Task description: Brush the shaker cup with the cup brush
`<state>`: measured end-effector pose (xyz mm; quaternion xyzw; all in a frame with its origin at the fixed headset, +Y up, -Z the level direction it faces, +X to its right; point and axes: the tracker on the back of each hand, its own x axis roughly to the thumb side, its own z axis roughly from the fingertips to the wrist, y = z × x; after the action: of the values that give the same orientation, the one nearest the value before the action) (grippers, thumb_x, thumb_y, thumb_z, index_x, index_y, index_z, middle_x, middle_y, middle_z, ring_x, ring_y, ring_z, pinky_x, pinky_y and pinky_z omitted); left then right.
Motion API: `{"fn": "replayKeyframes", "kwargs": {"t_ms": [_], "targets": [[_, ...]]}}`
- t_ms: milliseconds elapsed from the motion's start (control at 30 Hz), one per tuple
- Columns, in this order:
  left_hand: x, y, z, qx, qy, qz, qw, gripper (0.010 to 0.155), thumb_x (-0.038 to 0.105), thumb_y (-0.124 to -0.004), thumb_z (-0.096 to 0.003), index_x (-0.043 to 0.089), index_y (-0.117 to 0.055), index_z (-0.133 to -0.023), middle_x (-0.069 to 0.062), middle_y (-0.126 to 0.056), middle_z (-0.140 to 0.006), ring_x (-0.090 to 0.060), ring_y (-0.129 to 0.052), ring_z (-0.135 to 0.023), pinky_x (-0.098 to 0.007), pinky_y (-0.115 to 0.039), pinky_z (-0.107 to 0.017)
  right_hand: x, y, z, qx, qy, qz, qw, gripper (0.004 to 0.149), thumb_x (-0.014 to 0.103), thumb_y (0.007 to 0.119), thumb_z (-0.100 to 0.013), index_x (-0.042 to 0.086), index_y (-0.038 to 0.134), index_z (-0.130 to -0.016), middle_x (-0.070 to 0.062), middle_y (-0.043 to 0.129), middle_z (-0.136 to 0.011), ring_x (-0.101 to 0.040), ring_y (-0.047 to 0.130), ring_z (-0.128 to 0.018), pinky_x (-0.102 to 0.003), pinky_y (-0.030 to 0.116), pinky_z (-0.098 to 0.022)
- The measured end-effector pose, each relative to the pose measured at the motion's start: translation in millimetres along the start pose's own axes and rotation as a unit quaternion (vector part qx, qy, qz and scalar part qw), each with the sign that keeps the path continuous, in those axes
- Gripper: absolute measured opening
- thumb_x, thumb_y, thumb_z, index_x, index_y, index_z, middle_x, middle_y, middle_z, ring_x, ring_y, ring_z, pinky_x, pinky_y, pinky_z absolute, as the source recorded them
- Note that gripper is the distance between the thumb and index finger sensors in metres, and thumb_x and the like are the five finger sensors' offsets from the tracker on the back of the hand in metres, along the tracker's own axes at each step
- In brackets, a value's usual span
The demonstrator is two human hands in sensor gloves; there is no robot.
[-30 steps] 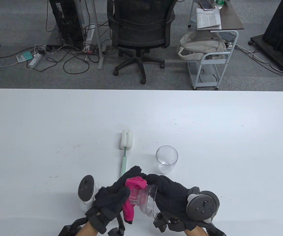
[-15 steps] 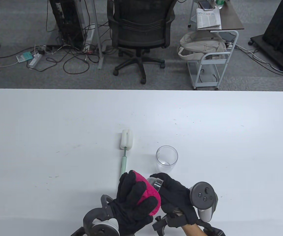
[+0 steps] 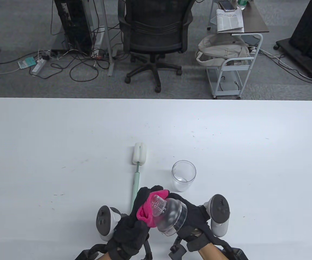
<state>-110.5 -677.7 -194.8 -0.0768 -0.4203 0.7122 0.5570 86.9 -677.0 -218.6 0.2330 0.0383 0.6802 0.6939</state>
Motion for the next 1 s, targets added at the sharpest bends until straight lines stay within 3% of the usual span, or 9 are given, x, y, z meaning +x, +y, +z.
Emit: {"fn": "replayKeyframes", "kwargs": {"t_ms": [133,233,333,467,667,733,833,900,1000], "targets": [[6.7,13.0,0.1,0.003,0.050,0.037,0.998,0.069,0.070,-0.055,-0.0589,0.028,-0.049,-0.114,-0.013,-0.041,-0.123,-0.055,-0.021,-0.111,-0.074,-0.028,-0.070,7.7,0.1,-3.4,0.020,-0.035,0.122,0.992,0.043,0.038,0.076,-0.048,0.009,0.076,-0.080,-0.013,0.090,-0.056,-0.021,0.101,-0.029,-0.036,0.093,-0.022],[19.1,10.9,0.5,-0.024,0.115,-0.094,0.989,0.053,0.053,-0.070,-0.0618,0.023,-0.068,-0.105,-0.008,-0.036,-0.125,-0.061,-0.021,-0.107,-0.077,-0.046,-0.067,18.0,2.7,-4.2,0.018,-0.078,0.331,0.940,0.042,0.042,0.076,-0.045,0.016,0.081,-0.078,-0.011,0.092,-0.057,-0.019,0.103,-0.029,-0.033,0.095,-0.022],[30.5,0.5,-0.9,-0.033,0.060,-0.318,0.946,0.055,0.046,-0.073,-0.0606,0.032,-0.057,-0.111,-0.009,-0.040,-0.125,-0.060,-0.044,-0.108,-0.070,-0.066,-0.064,27.4,5.0,0.0,-0.021,-0.104,0.374,0.921,0.043,0.040,0.079,-0.043,0.014,0.082,-0.077,-0.014,0.092,-0.056,-0.022,0.101,-0.027,-0.036,0.093,-0.020],[35.8,-10.9,-0.7,-0.099,0.001,-0.428,0.898,0.062,0.045,-0.072,-0.0606,0.036,-0.042,-0.114,0.003,-0.034,-0.128,-0.045,-0.026,-0.119,-0.073,-0.037,-0.077,38.1,5.2,6.4,-0.074,-0.135,0.463,0.873,0.045,0.041,0.079,-0.043,0.014,0.082,-0.078,-0.013,0.092,-0.055,-0.020,0.102,-0.026,-0.034,0.093,-0.019],[45.1,-26.7,9.0,-0.053,-0.109,-0.588,0.800,0.065,0.047,-0.068,-0.0601,0.044,-0.029,-0.112,0.017,-0.027,-0.127,-0.029,-0.011,-0.123,-0.070,-0.018,-0.080,27.2,-5.7,8.9,-0.132,-0.062,0.319,0.936,0.042,0.041,0.077,-0.047,0.012,0.080,-0.077,-0.011,0.091,-0.052,-0.015,0.101,-0.023,-0.030,0.094,-0.017],[43.6,-23.8,8.3,-0.013,-0.116,-0.558,0.821,0.066,0.053,-0.062,-0.0600,0.047,-0.020,-0.111,0.016,-0.008,-0.125,-0.035,0.000,-0.117,-0.072,-0.023,-0.078,15.9,-7.5,9.2,-0.105,-0.011,0.170,0.980,0.040,0.040,0.075,-0.050,0.011,0.078,-0.078,-0.012,0.089,-0.053,-0.015,0.101,-0.025,-0.030,0.094,-0.019],[33.9,-10.5,5.6,0.011,-0.091,-0.409,0.908,0.072,0.056,-0.061,-0.0596,0.048,-0.008,-0.109,0.007,0.012,-0.117,-0.048,0.001,-0.110,-0.069,-0.037,-0.078,5.7,-2.5,8.9,-0.057,0.014,0.057,0.997,0.040,0.041,0.071,-0.054,0.013,0.074,-0.082,-0.010,0.088,-0.058,-0.013,0.101,-0.030,-0.029,0.094,-0.023],[23.2,-2.1,1.8,0.002,-0.073,-0.230,0.970,0.078,0.055,-0.064,-0.0595,0.049,0.000,-0.105,0.000,0.009,-0.118,-0.050,-0.019,-0.114,-0.064,-0.048,-0.079,5.4,3.4,7.1,-0.034,0.003,0.020,0.999,0.040,0.041,0.070,-0.053,0.012,0.073,-0.081,-0.010,0.089,-0.057,-0.013,0.101,-0.029,-0.028,0.095,-0.022],[17.5,5.3,1.7,0.012,-0.037,-0.090,0.995,0.077,0.054,-0.067,-0.0596,0.046,-0.008,-0.109,-0.010,-0.016,-0.124,-0.044,-0.041,-0.116,-0.065,-0.041,-0.079,8.2,4.1,7.0,-0.027,-0.005,0.049,0.998,0.041,0.039,0.071,-0.052,0.008,0.073,-0.079,-0.012,0.089,-0.055,-0.017,0.101,-0.027,-0.032,0.093,-0.020]]}}
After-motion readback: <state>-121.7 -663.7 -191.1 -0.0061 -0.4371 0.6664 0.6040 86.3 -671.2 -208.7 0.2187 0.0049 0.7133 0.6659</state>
